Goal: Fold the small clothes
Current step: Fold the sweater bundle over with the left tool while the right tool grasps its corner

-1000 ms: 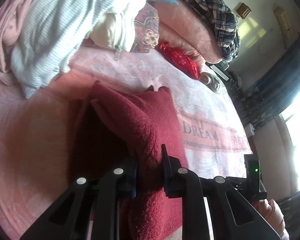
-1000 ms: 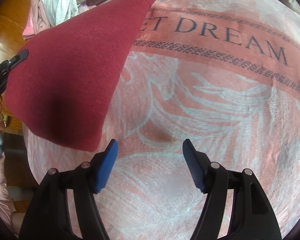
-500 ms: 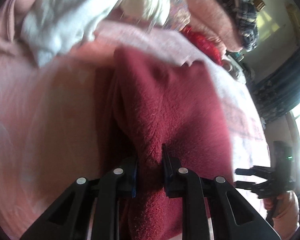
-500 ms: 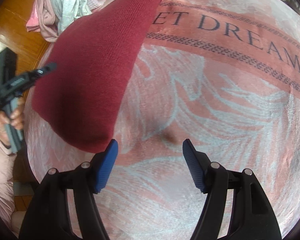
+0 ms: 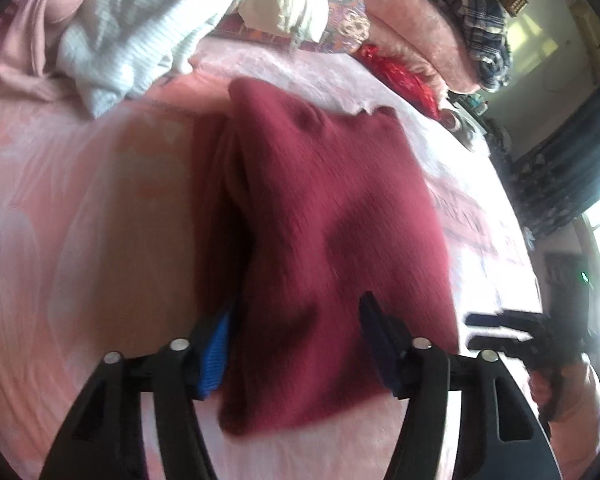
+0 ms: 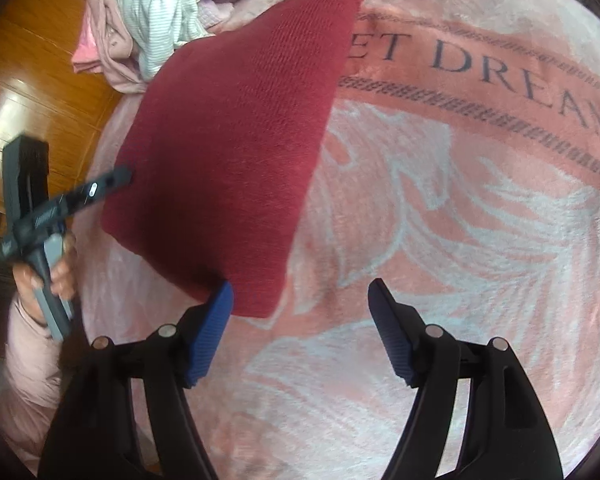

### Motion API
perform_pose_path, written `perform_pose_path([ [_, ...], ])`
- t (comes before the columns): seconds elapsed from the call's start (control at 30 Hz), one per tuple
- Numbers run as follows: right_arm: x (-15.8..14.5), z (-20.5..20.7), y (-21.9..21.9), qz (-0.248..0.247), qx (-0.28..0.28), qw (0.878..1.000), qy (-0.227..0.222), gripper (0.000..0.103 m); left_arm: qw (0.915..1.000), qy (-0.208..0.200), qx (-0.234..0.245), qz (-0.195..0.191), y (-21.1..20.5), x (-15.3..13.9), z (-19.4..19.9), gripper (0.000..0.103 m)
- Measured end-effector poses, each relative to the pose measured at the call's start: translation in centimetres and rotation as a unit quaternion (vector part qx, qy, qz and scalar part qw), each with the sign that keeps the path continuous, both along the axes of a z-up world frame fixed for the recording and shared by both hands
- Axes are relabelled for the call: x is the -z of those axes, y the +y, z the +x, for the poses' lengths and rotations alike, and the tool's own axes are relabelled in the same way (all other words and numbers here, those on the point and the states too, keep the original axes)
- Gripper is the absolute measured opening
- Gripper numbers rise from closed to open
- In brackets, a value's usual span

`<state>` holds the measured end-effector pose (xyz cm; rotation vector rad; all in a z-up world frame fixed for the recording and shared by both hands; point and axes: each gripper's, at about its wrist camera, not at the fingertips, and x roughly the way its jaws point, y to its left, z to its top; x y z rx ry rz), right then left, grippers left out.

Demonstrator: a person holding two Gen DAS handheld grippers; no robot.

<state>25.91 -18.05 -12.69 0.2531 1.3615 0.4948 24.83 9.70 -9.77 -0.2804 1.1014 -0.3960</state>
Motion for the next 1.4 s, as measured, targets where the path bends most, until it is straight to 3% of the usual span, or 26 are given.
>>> perform_pose_path([
  [0.07,0.5,0.2,1.0,-0.002,-0.002,1.0,0.006,0.07,0.9997,-0.002,0.004,0.023,-0.2,0.1,-1.2,0.064],
  [0.17,0.7,0.5,1.9,0.001,-0.005,1.0,0.01,0.07,0.9997,0.009,0.002,0.022,-0.1,0.9,-1.8,0.062],
  [0.2,0.6,0.3,1.6,0.003,-0.006,1.0,0.01,0.07,0.9998,0.012,0.001,0.017,0.0,1.2,-1.8,0.056],
  [0.23,0.6,0.4,1.8,0.005,-0.007,1.0,0.009,0.07,0.9998,0.016,0.0,0.014,0.0,1.5,-1.9,0.034],
  [0.3,0.5,0.2,1.5,0.015,-0.008,1.0,0.01,0.07,0.9997,0.024,0.001,0.009,0.1,2.1,-1.9,0.019],
  [0.33,0.6,0.2,1.5,0.019,-0.007,1.0,0.011,0.07,0.9996,0.027,-0.003,0.003,0.3,2.3,-1.8,0.016],
  [0.43,0.8,0.5,2.2,0.021,-0.008,1.0,0.012,0.07,0.9997,0.023,-0.011,-0.005,0.7,2.0,-2.0,0.013],
  [0.53,0.6,0.5,2.5,0.025,-0.013,1.0,0.008,0.07,0.9994,-0.028,-0.016,-0.01,1.8,-1.4,-2.2,0.012],
  [0.63,0.5,0.3,2.7,0.026,-0.019,0.999,0.007,0.07,0.9976,-0.068,-0.008,0.008,2.8,-3.6,-2.1,0.012],
  [0.7,0.6,0.3,2.9,0.024,-0.022,0.999,0.008,0.07,0.9987,-0.044,-0.008,0.023,3.0,-1.9,-1.4,0.012],
  [0.8,0.9,0.1,3.3,0.024,-0.025,0.999,0.012,0.07,0.9995,0.007,-0.009,0.028,2.9,3.0,-0.9,0.012],
  [0.97,2.0,0.7,3.8,0.035,-0.027,0.999,0.022,0.069,0.9998,-0.001,-0.01,0.02,3.1,2.9,-0.8,0.013],
  [1.0,2.3,0.9,4.0,0.04,-0.028,0.999,0.025,0.065,0.9998,0.0,-0.012,0.018,3.2,2.9,-0.8,0.014],
  [1.17,2.7,1.1,4.3,0.049,-0.028,0.998,0.034,0.029,0.9997,-0.003,-0.017,0.02,3.0,2.8,-0.8,0.015],
  [1.27,1.1,0.3,4.0,0.048,-0.033,0.998,0.01,0.02,0.9996,-0.007,-0.022,0.015,3.1,2.1,-1.1,0.015],
  [1.4,-0.8,-0.8,3.9,0.042,-0.034,0.998,-0.018,0.018,0.9988,-0.035,-0.011,0.032,2.5,0.7,-1.6,0.015],
])
